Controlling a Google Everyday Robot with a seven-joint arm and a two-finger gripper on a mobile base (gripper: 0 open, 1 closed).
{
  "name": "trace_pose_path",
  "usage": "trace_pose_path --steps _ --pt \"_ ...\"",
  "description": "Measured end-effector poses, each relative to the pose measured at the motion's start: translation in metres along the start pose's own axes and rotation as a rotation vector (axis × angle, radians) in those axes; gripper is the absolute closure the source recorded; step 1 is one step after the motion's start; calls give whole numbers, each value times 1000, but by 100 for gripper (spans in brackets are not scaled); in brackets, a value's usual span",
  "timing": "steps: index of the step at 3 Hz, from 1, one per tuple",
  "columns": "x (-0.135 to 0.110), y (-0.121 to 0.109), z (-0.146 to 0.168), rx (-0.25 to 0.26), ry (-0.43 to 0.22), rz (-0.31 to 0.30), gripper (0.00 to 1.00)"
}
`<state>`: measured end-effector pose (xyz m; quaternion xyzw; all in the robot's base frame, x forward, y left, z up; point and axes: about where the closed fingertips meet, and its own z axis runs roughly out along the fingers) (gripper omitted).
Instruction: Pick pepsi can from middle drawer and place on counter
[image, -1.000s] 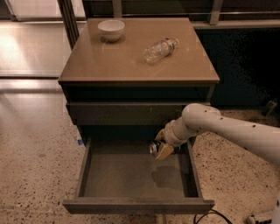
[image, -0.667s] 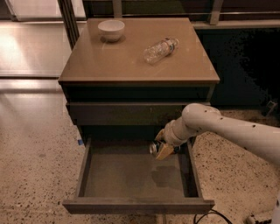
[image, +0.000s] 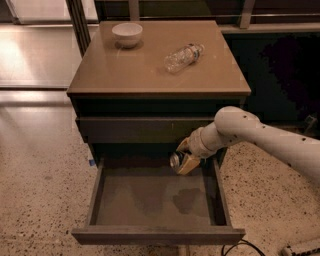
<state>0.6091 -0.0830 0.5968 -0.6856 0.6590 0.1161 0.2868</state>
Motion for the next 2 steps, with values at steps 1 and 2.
trace_pose_path --steps 1,2 --pt "-32 -23 -33 12 -82 -46 100" --pt "-70 -61 -73 33 -180 -110 100"
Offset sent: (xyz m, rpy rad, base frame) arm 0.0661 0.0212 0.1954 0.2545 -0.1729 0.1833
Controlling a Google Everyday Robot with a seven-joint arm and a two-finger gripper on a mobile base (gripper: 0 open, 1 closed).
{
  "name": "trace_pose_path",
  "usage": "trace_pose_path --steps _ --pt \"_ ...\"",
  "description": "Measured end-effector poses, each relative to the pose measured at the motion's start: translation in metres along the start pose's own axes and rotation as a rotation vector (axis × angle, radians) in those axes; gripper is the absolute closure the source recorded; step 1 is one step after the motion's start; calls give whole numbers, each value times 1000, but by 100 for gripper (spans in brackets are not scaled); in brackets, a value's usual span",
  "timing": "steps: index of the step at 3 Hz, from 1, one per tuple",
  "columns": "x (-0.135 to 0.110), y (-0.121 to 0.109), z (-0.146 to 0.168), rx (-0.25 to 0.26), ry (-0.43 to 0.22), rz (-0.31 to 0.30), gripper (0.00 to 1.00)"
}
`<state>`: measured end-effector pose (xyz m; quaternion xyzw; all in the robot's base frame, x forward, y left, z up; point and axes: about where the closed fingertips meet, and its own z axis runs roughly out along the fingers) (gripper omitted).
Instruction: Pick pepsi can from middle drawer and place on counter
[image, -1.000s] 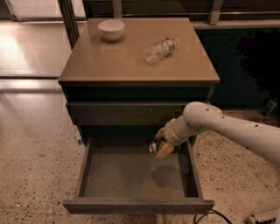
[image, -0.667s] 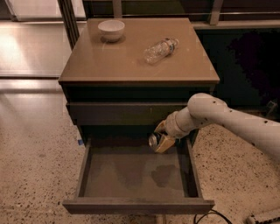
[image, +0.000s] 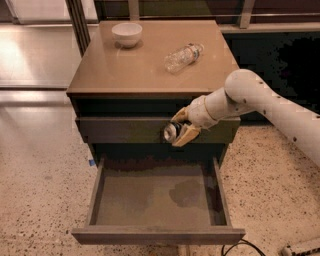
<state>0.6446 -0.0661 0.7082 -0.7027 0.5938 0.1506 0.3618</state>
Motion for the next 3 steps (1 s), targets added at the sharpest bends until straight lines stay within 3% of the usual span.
trace_pose_path --steps 1,2,3 --pt "-41 -52 -40 33 -70 -72 100" --pt "-41 -52 -40 33 -70 -71 100" --pt "-53 -38 -36 -1 -103 -70 100"
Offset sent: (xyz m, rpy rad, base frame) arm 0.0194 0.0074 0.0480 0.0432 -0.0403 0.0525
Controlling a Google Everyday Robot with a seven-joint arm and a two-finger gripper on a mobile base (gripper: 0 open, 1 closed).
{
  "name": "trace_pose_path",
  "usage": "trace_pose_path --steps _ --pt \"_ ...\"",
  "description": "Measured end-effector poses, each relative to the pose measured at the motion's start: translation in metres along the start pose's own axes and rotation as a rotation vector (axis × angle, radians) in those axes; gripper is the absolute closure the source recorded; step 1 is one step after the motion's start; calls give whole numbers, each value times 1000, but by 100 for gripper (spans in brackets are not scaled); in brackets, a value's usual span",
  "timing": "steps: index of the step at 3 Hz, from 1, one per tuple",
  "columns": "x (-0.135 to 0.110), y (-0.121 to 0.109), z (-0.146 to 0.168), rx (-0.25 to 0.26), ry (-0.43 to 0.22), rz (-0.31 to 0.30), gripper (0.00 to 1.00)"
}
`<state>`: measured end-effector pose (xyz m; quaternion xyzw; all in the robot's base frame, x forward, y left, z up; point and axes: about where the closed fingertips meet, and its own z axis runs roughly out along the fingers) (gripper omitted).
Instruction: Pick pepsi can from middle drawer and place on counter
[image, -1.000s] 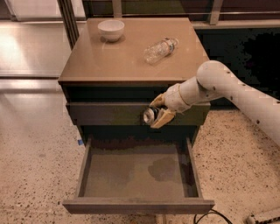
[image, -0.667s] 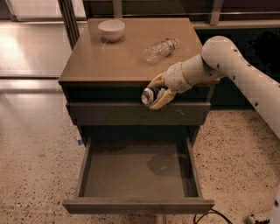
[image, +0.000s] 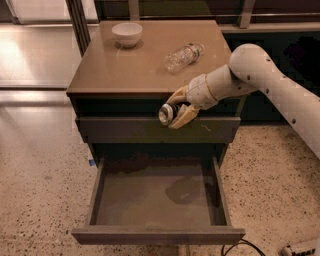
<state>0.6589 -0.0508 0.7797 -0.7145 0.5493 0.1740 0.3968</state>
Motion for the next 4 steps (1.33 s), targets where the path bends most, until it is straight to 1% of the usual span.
trace_pose_path --steps 1,2,3,4 --pt "-25 7 -7 -18 -19 -10 100" --pt "-65 -8 -14 -38 -46 -103 100" --pt "-94 -35 -10 -60 -92 -211 100" --pt "-112 -66 -2 -67 -145 -293 100"
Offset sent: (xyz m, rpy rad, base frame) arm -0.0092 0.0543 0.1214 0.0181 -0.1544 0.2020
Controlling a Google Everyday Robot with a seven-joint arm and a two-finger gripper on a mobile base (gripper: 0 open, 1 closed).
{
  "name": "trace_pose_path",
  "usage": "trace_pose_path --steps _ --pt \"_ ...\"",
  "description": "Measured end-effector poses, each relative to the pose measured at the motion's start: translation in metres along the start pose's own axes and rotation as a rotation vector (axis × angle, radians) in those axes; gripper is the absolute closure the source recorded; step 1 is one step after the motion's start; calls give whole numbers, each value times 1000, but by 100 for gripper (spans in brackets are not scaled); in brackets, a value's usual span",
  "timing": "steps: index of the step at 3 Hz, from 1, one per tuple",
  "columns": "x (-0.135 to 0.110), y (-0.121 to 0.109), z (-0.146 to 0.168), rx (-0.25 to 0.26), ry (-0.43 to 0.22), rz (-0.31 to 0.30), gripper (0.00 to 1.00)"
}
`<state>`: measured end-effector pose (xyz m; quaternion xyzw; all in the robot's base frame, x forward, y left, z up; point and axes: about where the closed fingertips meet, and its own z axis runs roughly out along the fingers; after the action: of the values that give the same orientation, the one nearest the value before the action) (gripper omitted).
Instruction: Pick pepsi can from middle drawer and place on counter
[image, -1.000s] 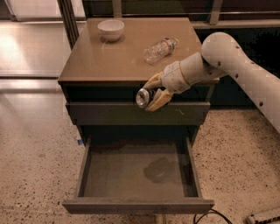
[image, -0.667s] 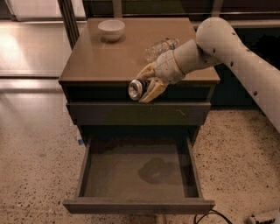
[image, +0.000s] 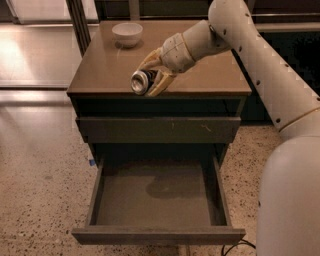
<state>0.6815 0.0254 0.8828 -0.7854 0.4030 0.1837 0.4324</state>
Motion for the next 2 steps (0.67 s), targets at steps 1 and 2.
trace_pose_path --steps 1,2 --pt "5 -26 11 1 -37 -40 100" --pt "18 -45 18 20 -39 -54 100"
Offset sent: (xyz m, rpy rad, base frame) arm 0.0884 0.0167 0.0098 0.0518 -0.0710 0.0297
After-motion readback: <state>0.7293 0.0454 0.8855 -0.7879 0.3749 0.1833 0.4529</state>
